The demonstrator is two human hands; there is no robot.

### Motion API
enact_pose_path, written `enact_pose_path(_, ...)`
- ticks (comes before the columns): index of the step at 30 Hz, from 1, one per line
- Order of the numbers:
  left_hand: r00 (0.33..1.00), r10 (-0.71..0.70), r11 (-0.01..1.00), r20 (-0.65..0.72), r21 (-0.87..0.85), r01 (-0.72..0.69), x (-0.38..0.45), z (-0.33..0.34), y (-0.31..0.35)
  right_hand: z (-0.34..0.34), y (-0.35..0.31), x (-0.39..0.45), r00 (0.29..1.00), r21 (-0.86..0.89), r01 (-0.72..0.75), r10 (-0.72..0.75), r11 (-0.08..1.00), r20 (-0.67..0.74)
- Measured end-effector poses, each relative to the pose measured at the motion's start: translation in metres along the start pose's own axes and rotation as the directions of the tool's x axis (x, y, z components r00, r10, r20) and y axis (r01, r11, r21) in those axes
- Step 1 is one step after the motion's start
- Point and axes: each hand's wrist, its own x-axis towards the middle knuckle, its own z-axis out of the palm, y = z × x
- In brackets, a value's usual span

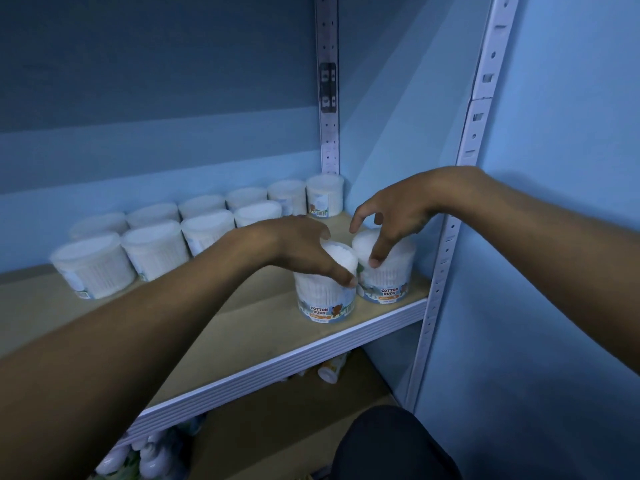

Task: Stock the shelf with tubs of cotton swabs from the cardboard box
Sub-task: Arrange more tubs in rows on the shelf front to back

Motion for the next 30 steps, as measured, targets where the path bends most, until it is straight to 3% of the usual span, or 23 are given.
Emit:
enact_pose_path(4,0.999,0.035,0.999,-0.013,0.024,-0.035,0.001,0.001,-0.004,0.001,0.002,0.001,1.0,0.019,-0.006,0.006,1.0,0.013)
enact_pose_path(15,0.993,-0.039,0.999,-0.111,-0.026,0.036,0.002,0.011,0.009,-0.001,0.006,-0.003,0.995,-0.057,0.064,-0.059,0.996,0.075)
enact_pose_path(23,0.999,0.035,0.999,-0.009,-0.002,-0.035,-0.003,0.001,0.002,-0.005,0.007,-0.004,0.998,-0.004,0.049,-0.049,0.999,0.033)
enact_pose_path(30,0.998,0.017,1.0,-0.053,0.024,-0.016,0.0,0.005,0.008,-0.003,0.008,-0.002,0.997,-0.026,0.057,-0.056,0.998,0.051)
